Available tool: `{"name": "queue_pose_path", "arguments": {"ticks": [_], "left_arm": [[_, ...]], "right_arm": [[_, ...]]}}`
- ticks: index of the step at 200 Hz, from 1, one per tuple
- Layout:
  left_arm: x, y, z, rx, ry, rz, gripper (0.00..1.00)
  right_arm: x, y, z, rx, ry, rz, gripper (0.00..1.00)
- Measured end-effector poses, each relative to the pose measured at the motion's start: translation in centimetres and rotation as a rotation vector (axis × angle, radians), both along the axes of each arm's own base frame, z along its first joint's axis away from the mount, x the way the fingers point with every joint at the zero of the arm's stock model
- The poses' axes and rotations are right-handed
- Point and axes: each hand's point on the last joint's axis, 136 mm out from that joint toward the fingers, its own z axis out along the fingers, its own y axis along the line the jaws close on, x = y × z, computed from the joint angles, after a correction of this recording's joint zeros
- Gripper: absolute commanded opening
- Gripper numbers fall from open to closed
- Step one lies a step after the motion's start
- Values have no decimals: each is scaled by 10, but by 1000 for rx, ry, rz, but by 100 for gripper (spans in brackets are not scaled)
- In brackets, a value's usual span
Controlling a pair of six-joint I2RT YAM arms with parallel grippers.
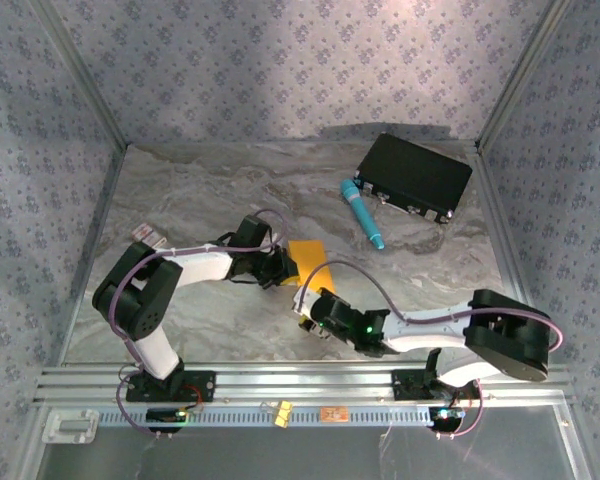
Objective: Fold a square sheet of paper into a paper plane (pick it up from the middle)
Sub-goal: Third fold the triangle at the center of the table.
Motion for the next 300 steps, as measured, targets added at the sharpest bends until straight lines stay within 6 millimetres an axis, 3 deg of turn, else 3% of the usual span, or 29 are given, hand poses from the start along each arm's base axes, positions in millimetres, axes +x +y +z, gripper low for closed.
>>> {"name": "queue_pose_path", "arguments": {"ticks": [61,94,259,288,300], "left_arm": [[0,0,0,-1,0,0,10],[0,0,0,-2,1,-1,10],[0,0,0,-2,1,-1,11],[0,0,0,-1,4,5,28],[1,1,1,5,1,17,41]], "right_arm": [[10,-1,-7,-105,-121,-20,53],[15,1,0,-93,-160,-38,47],[16,3,4,-59,-163,-60,12],[17,2,3,-49,-147,-74,8],[17,0,2,-40,-126,-84,8]]}}
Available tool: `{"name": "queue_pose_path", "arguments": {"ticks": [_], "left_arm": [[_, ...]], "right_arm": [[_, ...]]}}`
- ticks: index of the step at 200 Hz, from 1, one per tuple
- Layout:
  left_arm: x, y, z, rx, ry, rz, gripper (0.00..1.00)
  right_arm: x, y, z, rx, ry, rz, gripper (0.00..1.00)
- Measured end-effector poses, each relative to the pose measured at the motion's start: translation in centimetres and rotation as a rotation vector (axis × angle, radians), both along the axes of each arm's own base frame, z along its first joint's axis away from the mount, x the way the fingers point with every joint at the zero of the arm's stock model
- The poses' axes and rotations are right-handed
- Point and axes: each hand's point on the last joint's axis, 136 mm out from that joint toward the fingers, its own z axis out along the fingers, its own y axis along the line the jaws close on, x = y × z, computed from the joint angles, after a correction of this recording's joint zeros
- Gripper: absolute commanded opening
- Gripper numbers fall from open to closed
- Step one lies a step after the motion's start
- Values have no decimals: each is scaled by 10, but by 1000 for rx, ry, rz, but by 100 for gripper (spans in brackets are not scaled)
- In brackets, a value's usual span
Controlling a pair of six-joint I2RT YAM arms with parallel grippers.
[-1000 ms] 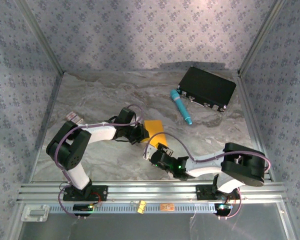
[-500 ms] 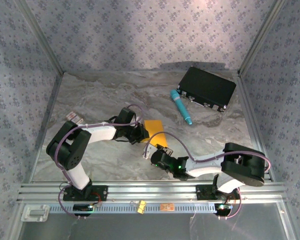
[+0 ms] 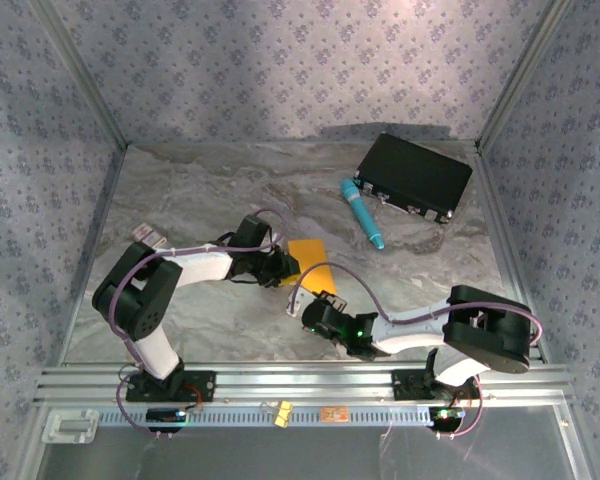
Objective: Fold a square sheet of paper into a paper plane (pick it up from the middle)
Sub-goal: Third fold the triangle at the center of the table.
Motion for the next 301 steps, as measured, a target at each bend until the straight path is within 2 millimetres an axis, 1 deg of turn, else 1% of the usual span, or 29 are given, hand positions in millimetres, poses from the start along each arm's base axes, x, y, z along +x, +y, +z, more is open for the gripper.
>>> {"name": "queue_pose_path", "arguments": {"ticks": [7,21,44,64,82,103,135,164,197,224,244,257,277,301], "left_arm": [[1,1,1,5,-6,8,46],[2,5,5,17,-22,19,53],[6,15,17,35,-59,49,59],[12,25,27,47,-89,88,62],[15,35,31,64,-104,116,63],[17,44,31,87,-108,139,63],[16,49,28,106,-97,145,62],[15,50,27,112,-99,137,56],[14,51,28,122,-105,120,41],[22,45,41,104,-134,104,33],[32,35,54,77,-161,83,29],[39,28,59,61,-172,62,25],[46,20,58,53,-173,35,20],[50,10,47,55,-150,-1,17]], "right_arm": [[1,-2,-1,8,17,-9,8],[3,-5,-4,34,59,-31,8],[8,-10,-8,105,149,-86,8],[14,-14,-13,169,246,-135,8],[18,-13,-14,229,335,-163,8],[17,-6,-11,298,418,-168,8],[12,8,-4,377,519,-157,8],[10,18,3,440,590,-150,7],[4,24,5,486,675,-131,6],[-2,30,3,505,731,-108,5],[-5,36,7,535,757,-82,5],[-6,40,11,564,769,-61,5],[-8,44,15,589,783,-37,5],[-12,46,16,602,798,-13,5]]}}
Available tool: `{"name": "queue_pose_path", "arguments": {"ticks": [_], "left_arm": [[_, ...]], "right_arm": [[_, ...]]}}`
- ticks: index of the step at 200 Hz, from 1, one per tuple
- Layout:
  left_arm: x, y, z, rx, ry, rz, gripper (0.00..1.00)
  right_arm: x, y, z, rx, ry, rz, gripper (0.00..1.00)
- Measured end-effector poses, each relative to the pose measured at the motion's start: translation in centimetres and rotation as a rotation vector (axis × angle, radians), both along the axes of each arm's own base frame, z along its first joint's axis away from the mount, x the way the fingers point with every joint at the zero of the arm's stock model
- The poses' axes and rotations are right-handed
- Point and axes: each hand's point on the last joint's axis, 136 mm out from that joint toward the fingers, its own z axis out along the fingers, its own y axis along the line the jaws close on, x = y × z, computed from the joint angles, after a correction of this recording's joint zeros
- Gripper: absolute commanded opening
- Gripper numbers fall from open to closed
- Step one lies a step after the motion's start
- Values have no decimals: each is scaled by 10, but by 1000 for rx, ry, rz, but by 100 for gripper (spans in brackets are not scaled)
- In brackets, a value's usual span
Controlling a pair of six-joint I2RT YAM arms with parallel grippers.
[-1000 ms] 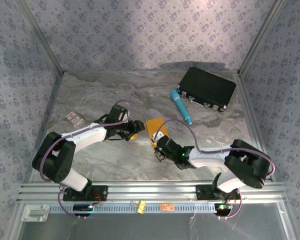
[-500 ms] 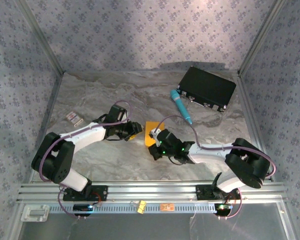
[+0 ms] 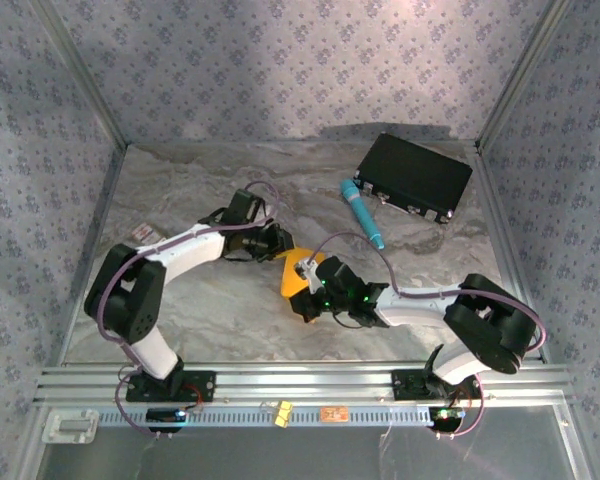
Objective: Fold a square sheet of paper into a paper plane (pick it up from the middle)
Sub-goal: Third fold the triangle at the center of the table.
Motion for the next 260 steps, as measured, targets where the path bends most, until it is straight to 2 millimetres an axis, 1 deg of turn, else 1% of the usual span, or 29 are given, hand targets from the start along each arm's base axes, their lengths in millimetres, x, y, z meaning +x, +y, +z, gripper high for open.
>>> {"name": "queue_pose_path", "arguments": {"ticks": [39,69,89,119,193,219,260], "left_arm": [[-3,-23,-27,14,58,-88,15],[-6,-37,-44,30,85,-152,13],[-7,-40,-55,44,99,-178,12],[-15,-36,-79,80,145,-203,11],[-16,-36,-79,75,122,-241,11],[-16,-36,-79,75,122,-241,10],[-16,-36,-79,76,124,-240,10]], "right_arm": [[-4,1,-4,4,13,15,5],[-5,-1,-8,2,22,15,5],[-6,-2,-9,2,31,15,5],[-5,-2,-10,3,35,10,5],[11,-16,-15,-10,48,-48,5],[16,-24,-20,-32,63,-74,5],[20,-35,-30,-80,77,-108,5]]}}
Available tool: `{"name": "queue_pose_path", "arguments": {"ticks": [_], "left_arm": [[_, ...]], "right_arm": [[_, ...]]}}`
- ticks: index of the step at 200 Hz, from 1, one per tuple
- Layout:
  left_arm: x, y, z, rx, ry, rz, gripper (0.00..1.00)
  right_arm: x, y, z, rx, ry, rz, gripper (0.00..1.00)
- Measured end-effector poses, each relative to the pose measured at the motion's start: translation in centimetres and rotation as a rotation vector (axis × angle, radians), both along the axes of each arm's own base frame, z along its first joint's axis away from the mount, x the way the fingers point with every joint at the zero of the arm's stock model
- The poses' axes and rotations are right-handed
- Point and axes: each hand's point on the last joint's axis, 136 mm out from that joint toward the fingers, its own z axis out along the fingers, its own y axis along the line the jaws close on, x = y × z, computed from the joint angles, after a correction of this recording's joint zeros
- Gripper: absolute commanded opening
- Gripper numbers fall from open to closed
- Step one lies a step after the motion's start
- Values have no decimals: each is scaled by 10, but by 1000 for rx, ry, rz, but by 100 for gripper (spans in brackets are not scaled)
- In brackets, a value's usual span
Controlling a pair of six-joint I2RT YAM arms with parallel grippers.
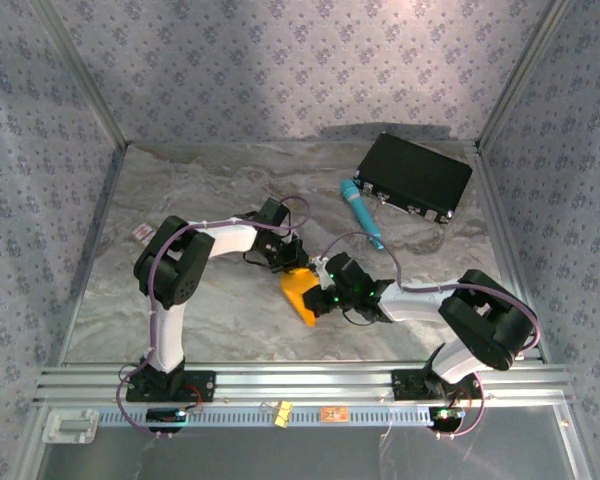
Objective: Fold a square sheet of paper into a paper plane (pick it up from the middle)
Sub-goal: Third fold the triangle at the center of the table.
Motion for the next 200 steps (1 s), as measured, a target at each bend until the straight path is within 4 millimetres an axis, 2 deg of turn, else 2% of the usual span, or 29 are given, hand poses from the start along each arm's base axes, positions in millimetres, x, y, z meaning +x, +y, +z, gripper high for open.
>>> {"name": "queue_pose_path", "arguments": {"ticks": [94,200], "left_arm": [[0,0,0,0,0,1,10],[1,0,0,-1,8,12,10]], "right_arm": [[5,-15,-16,-92,5,-58,5],[15,-16,-14,-108,0,-66,5]]}}
